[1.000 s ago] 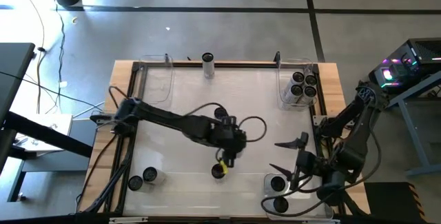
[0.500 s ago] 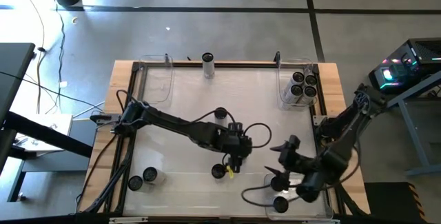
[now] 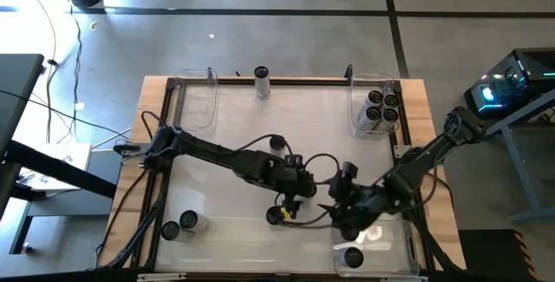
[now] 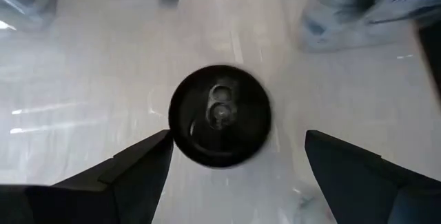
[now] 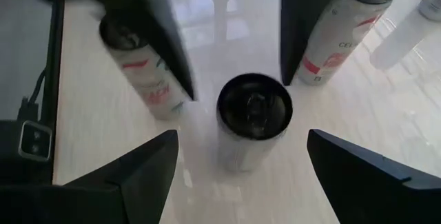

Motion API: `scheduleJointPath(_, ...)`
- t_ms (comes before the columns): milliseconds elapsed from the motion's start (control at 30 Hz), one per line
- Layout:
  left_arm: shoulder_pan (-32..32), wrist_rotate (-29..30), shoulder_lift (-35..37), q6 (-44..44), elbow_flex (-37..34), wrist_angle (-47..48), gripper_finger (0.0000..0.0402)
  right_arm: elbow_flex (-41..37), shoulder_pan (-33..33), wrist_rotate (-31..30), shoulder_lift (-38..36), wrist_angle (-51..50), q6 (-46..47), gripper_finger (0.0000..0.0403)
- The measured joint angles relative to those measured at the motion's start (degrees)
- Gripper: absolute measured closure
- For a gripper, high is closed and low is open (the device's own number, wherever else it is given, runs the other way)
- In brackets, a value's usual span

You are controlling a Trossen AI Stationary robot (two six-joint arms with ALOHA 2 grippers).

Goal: Sort soda cans
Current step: Put the blue soda can into the bottom right transparent bin

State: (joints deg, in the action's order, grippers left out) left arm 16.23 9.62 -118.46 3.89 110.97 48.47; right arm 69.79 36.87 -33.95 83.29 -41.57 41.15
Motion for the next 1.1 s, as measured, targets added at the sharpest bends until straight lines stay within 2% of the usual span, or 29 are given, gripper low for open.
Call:
scheduleJointPath(67,0.48,0.99,1.64,0.08,0.05,1.72,0.0077,-0.91,-2.01,1.39,0.04,2.03,-1.14,0.0084)
scheduleJointPath(133,1.07,3.77,3.15,0.60,0.05,4.41,0.0076,-1.35,-4.44,5.50,0.04,3.70,-3.59,0.0084)
scheduleJointPath(233,2.10,10.82,5.35,2.15,0.05,9.81,0.0076,-1.35,-8.23,13.45,0.04,5.49,-7.36,0.0084)
scheduleJointPath(300,2.68,15.75,6.64,4.04,0.05,13.65,0.0076,-1.35,-10.52,16.57,0.04,7.13,-9.24,0.0084)
scheduleJointPath(533,4.29,26.67,8.83,12.74,-2.10,22.85,0.0076,-1.35,-16.04,19.67,0.04,9.50,-11.68,0.0084)
scheduleJointPath(700,4.92,29.50,10.69,17.32,-7.37,22.71,0.0076,-1.35,-20.26,29.09,0.04,8.89,-11.67,0.0084)
scheduleJointPath(800,5.20,31.22,11.90,18.94,-9.48,22.57,0.0076,-1.35,-22.00,32.58,0.56,7.38,-12.51,0.0084)
scheduleJointPath(933,5.22,32.28,13.91,20.49,-11.88,22.04,0.0076,-1.26,-22.37,35.94,1.34,7.49,-15.78,0.0084)
scheduleJointPath(1100,5.22,33.41,16.33,21.59,-14.36,21.58,0.0076,-1.24,-20.83,35.51,2.42,7.54,-19.60,0.0084)
